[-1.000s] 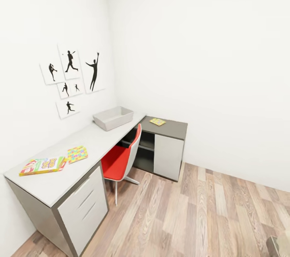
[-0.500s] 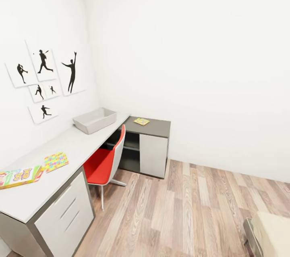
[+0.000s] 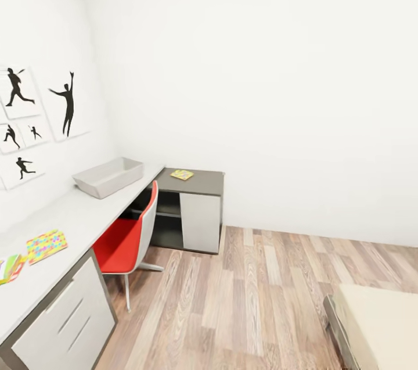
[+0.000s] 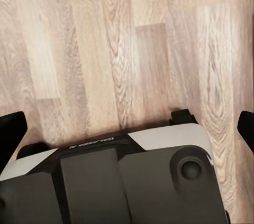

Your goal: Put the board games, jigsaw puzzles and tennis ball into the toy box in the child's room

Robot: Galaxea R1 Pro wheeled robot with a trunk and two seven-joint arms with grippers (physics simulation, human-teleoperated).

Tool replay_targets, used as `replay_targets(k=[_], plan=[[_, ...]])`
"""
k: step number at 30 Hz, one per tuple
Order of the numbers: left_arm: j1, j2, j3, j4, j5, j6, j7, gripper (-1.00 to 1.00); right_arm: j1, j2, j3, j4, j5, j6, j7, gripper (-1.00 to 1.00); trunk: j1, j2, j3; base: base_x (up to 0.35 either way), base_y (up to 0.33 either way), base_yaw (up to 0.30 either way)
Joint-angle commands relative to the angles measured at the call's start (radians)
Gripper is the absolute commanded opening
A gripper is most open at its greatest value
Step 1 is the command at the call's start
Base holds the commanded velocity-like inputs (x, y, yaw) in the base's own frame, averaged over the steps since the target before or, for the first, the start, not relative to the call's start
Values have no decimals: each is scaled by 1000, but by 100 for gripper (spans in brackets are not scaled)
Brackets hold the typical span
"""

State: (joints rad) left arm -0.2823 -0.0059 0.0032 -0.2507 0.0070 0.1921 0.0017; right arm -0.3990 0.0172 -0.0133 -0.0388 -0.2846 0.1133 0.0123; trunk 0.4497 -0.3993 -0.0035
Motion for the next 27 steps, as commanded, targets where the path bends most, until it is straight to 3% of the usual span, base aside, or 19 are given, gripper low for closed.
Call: replay_targets(k=[1, 6, 10, 27], plan=[[0, 0, 0, 1, 0, -16, 0, 100, 1, 0, -1, -2, -6, 3, 2, 100, 0, -1, -1, 0, 0, -252], [-1, 0, -5, 8, -2, -107, -1, 100, 4, 0, 1, -4, -6, -18, 3, 100, 0, -1, -6, 0, 0, -237], [0, 0, -5, 10, -2, -137, -8, 100, 4, 0, 1, -4, -6, -54, 4, 100, 0, -1, -11, 0, 0, -219], [1, 0, -6, 18, 2, -153, -17, 100, 5, 6, 7, -6, 5, -73, 9, 100, 0, -1, -33, 0, 0, -176]])
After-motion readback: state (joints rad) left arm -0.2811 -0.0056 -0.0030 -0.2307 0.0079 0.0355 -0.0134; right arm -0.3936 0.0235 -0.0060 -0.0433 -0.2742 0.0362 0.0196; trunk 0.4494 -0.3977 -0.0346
